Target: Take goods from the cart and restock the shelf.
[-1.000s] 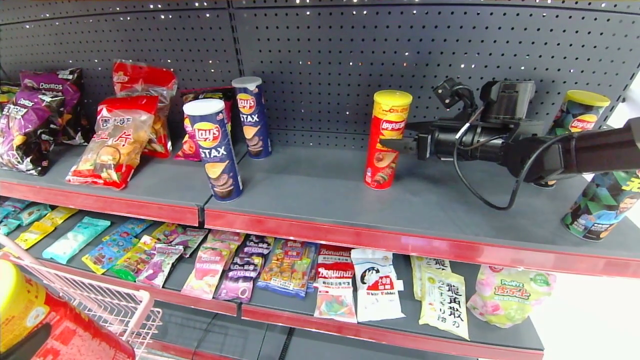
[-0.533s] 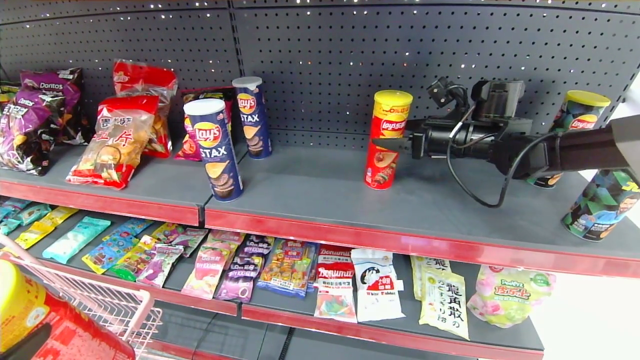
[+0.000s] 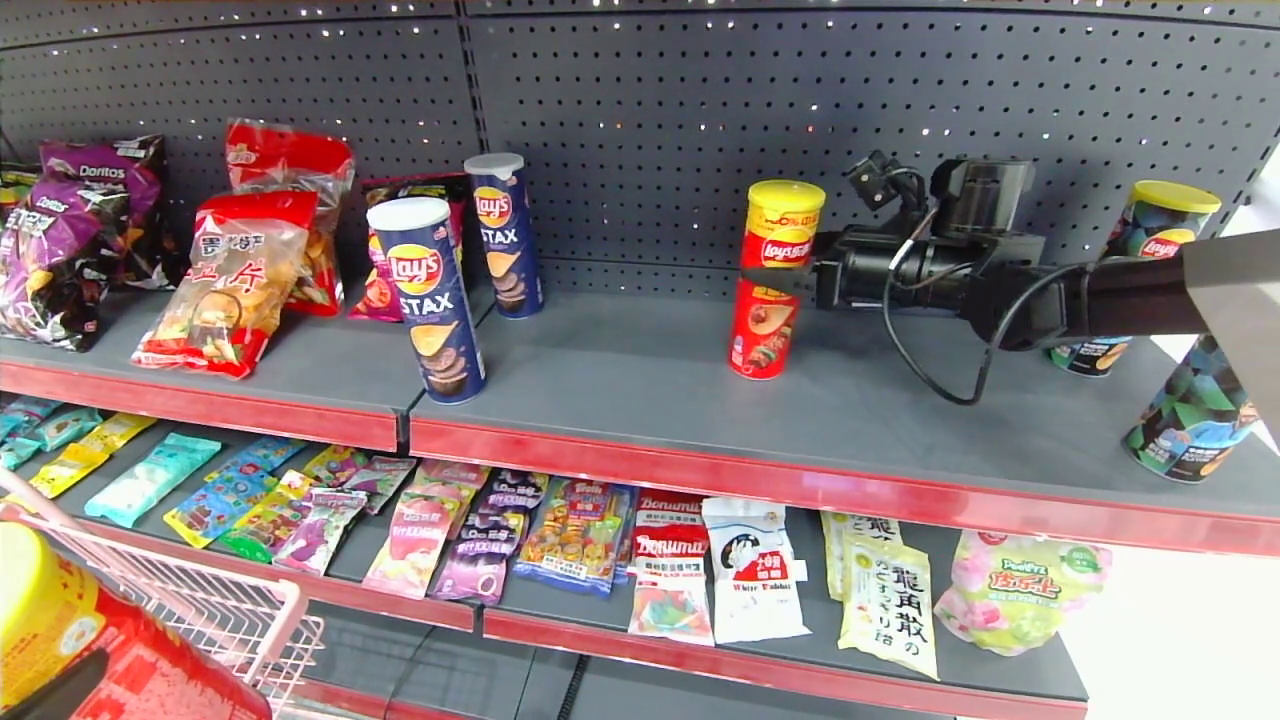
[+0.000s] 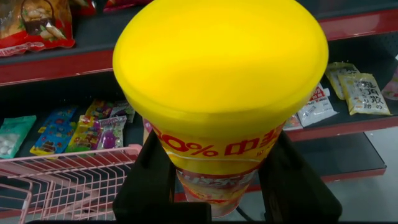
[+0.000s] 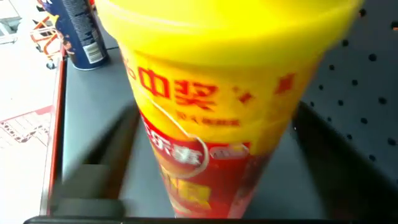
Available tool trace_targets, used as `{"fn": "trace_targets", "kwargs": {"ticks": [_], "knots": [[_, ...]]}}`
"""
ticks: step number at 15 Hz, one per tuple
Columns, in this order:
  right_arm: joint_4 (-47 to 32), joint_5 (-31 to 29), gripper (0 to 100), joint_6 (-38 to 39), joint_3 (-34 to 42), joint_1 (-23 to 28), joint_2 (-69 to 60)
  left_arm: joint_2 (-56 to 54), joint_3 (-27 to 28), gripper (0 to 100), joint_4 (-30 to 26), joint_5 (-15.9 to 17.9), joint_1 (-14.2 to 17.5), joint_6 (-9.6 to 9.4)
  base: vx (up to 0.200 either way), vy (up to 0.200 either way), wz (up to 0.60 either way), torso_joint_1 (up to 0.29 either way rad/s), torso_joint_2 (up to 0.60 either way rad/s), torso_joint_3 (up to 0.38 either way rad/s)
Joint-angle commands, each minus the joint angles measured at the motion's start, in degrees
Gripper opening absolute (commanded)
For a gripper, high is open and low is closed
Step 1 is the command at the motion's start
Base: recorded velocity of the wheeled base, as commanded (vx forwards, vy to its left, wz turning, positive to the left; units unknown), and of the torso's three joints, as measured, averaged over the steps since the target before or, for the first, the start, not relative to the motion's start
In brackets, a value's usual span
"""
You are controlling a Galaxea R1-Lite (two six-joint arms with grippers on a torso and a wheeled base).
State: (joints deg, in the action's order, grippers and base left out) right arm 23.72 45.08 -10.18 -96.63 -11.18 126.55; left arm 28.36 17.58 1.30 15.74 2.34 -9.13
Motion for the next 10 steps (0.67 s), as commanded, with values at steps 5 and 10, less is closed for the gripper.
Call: {"fn": "trace_targets", "kwargs": {"ticks": [5, 10], "knots": [[0.27, -0.61, 0, -0.63, 0.22, -0.16, 0.36, -0.05, -0.09, 0, 0.01, -0.09, 0.03, -0.01, 0.0, 0.0, 0.0, 0.0, 0.0, 0.0], [0.71, -10.89, 0, -1.07, 18.59, -1.57, -15.46, -0.58, 0.0, 0, 0.1, -0.09, 0.03, -0.01, 0.0, 0.0, 0.0, 0.0, 0.0, 0.0]]}}
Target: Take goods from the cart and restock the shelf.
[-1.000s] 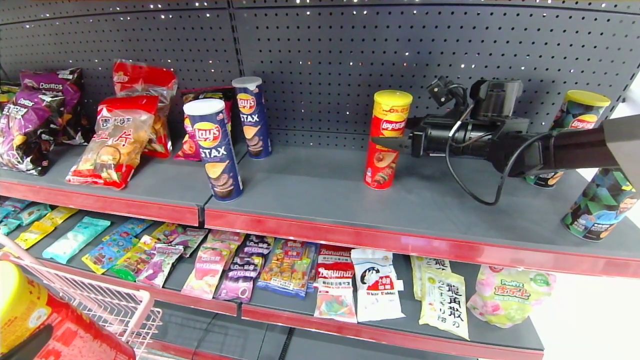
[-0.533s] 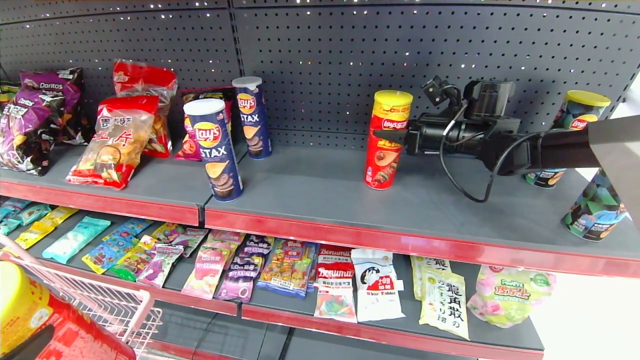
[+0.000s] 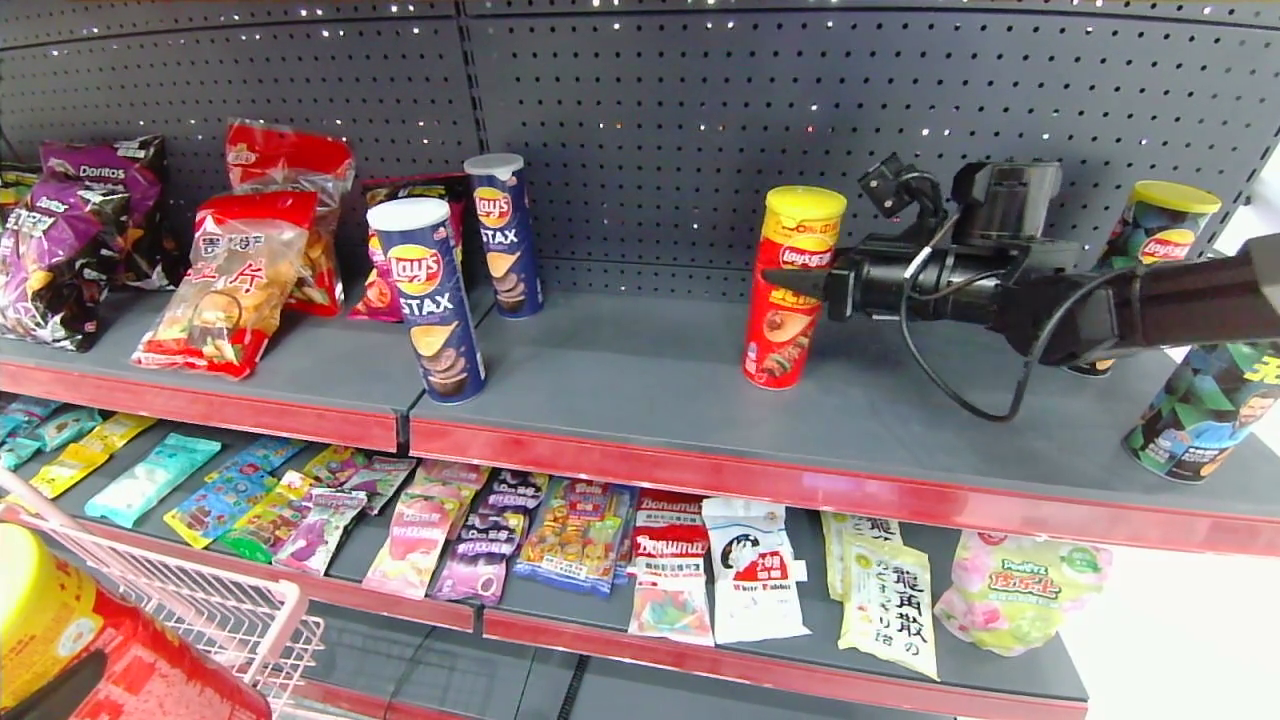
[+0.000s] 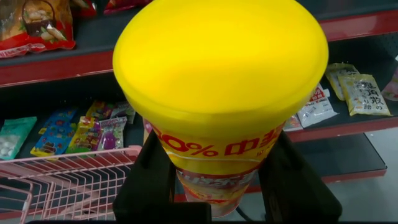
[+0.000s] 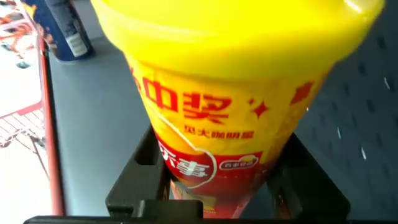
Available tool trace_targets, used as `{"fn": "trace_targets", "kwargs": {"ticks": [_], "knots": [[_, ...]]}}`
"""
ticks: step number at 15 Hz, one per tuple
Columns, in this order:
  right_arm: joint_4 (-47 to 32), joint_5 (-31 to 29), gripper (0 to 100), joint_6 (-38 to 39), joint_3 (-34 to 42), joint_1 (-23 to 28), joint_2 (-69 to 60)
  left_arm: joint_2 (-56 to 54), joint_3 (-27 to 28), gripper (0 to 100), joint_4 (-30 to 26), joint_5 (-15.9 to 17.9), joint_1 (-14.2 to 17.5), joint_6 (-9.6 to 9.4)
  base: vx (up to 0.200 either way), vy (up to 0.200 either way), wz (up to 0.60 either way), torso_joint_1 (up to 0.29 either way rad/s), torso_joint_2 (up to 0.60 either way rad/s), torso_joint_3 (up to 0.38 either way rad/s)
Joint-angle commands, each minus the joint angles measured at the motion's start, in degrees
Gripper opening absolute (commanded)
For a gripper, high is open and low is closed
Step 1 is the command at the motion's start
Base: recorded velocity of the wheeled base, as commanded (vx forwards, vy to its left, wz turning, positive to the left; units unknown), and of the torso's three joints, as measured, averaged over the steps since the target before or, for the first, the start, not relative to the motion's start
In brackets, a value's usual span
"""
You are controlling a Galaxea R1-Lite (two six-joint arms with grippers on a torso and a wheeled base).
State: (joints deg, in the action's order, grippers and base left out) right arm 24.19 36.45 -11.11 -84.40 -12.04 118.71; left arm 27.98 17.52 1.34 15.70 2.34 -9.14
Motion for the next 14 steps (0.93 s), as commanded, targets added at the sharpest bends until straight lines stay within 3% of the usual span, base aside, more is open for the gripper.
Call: {"fn": "trace_targets", "kwargs": {"ticks": [1, 4, 8, 9, 11, 14], "knots": [[0.77, -5.42, 0, 0.03, 10.3, -0.61, -10.87, -0.38, 0.24, 0, 0.07, 0.03, 0.03, 0.0, 0.0, 0.0, 0.0, 0.0, 0.0, 0.0], [1.57, -10.35, 0, 1.61, 14.7, -0.79, -16.14, -0.47, 0.32, 0, 0.15, 0.03, -0.06, 0.0, 0.0, 0.0, 0.0, 0.0, 0.0, 0.0], [1.65, -12.54, 0, 2.23, 18.48, -2.19, -18.96, -0.38, 0.32, 0, 0.15, 0.03, -0.06, 0.0, 0.0, 0.0, 0.0, 0.0, 0.0, 0.0], [5.7, -13.33, 0, 4.34, 23.75, -5.18, -20.45, -0.38, 0.06, 0, 0.07, 0.03, -0.06, 0.0, 0.0, 0.0, 0.0, 0.0, 0.0, 0.0], [12.46, -15.62, 0, 4.51, 27.35, -6.94, -18.78, -0.47, 0.15, 0, 0.15, 0.03, 0.03, 0.0, 0.0, 0.0, 0.0, 0.0, 0.0, 0.0], [13.26, -15.36, 0, 4.87, 30.52, -8.26, -18.87, -0.47, 0.24, 0, 0.15, 0.03, 0.03, 0.0, 0.0, 0.0, 0.0, 0.0, 0.0, 0.0]]}}
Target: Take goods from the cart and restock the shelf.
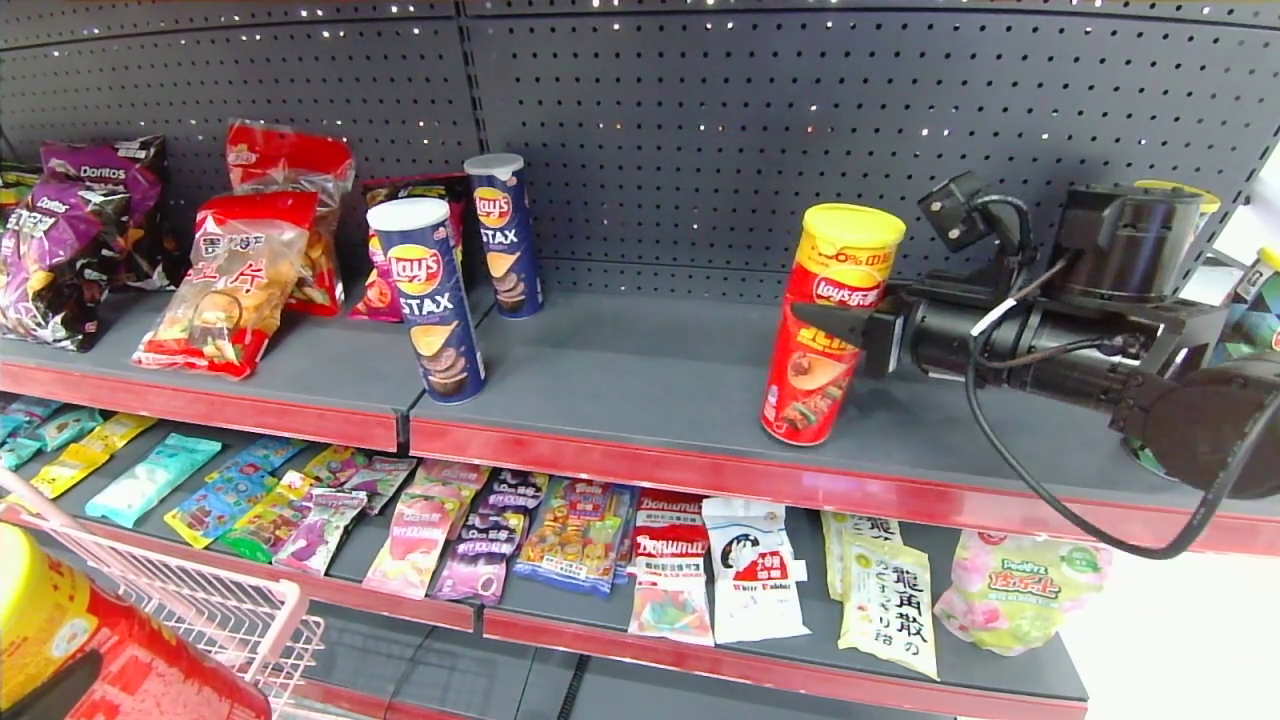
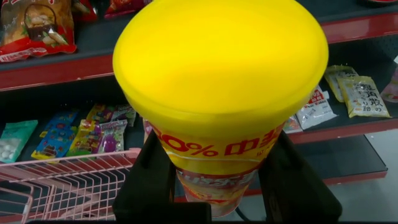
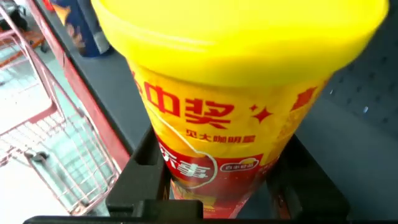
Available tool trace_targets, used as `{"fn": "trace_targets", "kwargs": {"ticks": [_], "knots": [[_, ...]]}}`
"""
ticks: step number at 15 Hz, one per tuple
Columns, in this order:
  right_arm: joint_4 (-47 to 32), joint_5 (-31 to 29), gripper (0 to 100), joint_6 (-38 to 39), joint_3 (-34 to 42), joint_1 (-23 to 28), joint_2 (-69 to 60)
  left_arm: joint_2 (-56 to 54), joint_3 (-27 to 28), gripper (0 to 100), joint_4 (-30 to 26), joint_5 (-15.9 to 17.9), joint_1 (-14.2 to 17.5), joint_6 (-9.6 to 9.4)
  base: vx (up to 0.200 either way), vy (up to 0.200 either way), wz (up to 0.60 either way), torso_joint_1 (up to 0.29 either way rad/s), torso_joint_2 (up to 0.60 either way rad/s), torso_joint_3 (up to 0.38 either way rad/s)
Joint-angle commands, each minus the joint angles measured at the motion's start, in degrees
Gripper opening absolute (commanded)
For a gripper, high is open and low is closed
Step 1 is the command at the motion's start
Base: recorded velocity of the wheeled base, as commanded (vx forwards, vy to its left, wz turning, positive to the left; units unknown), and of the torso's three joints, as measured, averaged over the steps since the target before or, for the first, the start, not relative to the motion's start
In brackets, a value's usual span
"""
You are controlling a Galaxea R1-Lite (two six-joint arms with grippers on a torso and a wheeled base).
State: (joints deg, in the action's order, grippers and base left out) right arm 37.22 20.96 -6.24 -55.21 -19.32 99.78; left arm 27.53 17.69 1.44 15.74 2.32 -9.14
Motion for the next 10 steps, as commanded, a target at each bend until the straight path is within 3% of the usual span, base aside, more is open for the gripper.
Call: {"fn": "trace_targets", "kwargs": {"ticks": [1, 10], "knots": [[0.22, -0.04, 0, -0.17, 1.33, -1.07, -0.11, 0.07, -0.02, 0, 0.06, -0.01, 0.06, 0.0, 0.0, 0.0, 0.0, 0.0, 0.0, 0.0], [0.49, -0.48, 0, -0.35, -0.78, -0.8, 1.47, -0.02, -0.29, 0, -0.03, -0.01, -0.03, 0.0, 0.0, 0.0, 0.0, 0.0, 0.0, 0.0]]}}
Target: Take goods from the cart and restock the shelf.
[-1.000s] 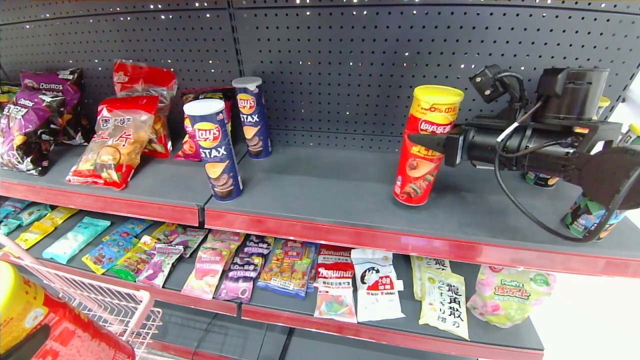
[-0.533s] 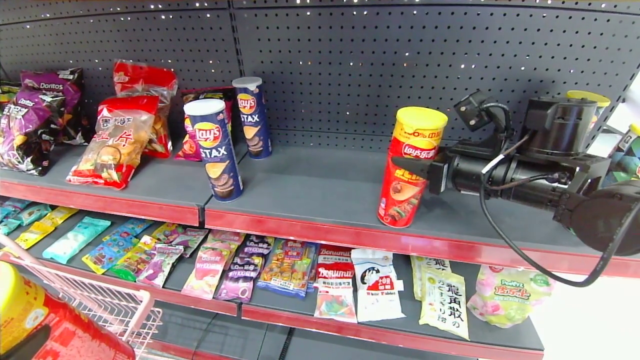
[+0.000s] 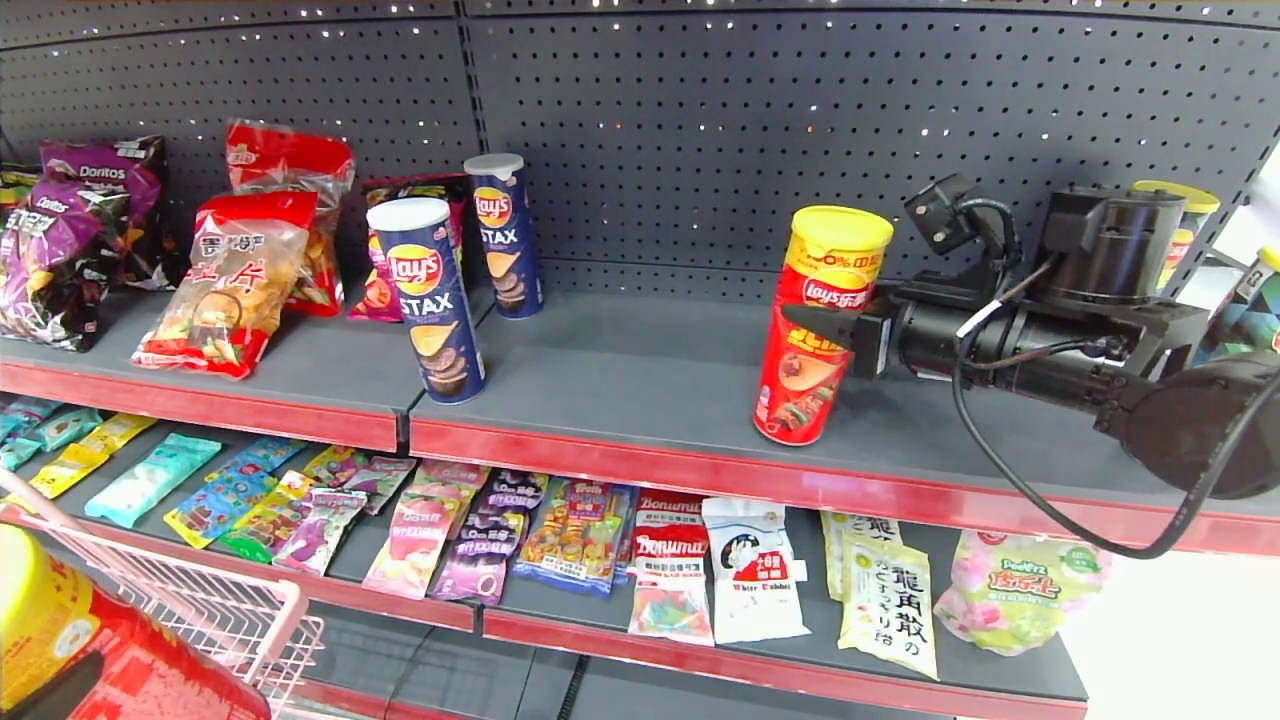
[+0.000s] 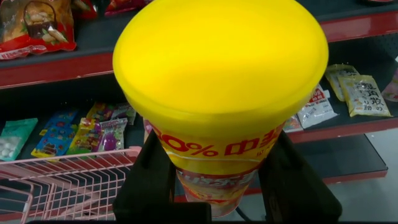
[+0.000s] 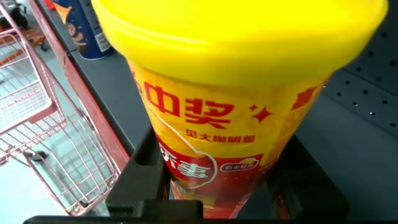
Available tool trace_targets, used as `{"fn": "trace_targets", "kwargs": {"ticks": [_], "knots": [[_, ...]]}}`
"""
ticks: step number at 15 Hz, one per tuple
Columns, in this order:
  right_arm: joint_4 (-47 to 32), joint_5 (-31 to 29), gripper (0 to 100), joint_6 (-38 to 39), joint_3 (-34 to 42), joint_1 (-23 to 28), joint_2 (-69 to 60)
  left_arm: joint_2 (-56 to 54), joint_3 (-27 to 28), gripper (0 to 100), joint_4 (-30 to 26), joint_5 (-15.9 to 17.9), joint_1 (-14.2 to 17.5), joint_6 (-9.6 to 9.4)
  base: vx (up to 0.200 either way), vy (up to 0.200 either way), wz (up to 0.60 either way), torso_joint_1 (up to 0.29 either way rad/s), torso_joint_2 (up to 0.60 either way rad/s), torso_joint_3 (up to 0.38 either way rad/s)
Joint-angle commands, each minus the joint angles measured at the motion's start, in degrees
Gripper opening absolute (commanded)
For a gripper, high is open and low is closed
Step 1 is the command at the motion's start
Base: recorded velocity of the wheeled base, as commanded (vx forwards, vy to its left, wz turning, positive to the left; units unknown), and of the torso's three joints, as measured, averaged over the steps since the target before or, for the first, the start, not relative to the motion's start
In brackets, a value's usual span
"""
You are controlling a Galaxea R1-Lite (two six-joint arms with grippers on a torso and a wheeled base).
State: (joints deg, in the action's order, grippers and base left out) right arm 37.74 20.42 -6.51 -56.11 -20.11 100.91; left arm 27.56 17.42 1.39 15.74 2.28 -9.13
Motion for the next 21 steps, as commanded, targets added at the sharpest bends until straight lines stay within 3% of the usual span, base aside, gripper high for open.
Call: {"fn": "trace_targets", "kwargs": {"ticks": [1, 12, 15, 21], "knots": [[-0.04, -0.29, 0, -0.08, 0.3, -0.01, 0.34, -0.05, 0.07, 0, 0.02, -0.01, 0.01, -0.01, 0.0, 0.0, 0.0, 0.0, 0.0, 0.0], [-0.04, -4.25, 0, -0.87, 2.06, -0.98, 0.16, -0.05, 0.07, 0, 0.02, -0.01, 0.09, -0.01, 0.0, 0.0, 0.0, 0.0, 0.0, 0.0], [-0.04, -7.85, 0, -0.79, 2.15, -2.56, 0.07, -0.05, -0.02, 0, 0.02, -0.01, 0.01, -0.01, 0.0, 0.0, 0.0, 0.0, 0.0, 0.0], [-0.04, -8.2, 0, -0.87, 2.59, -2.74, 0.07, -0.05, -0.02, 0, 0.02, -0.01, 0.01, -0.01, 0.0, 0.0, 0.0, 0.0, 0.0, 0.0]]}}
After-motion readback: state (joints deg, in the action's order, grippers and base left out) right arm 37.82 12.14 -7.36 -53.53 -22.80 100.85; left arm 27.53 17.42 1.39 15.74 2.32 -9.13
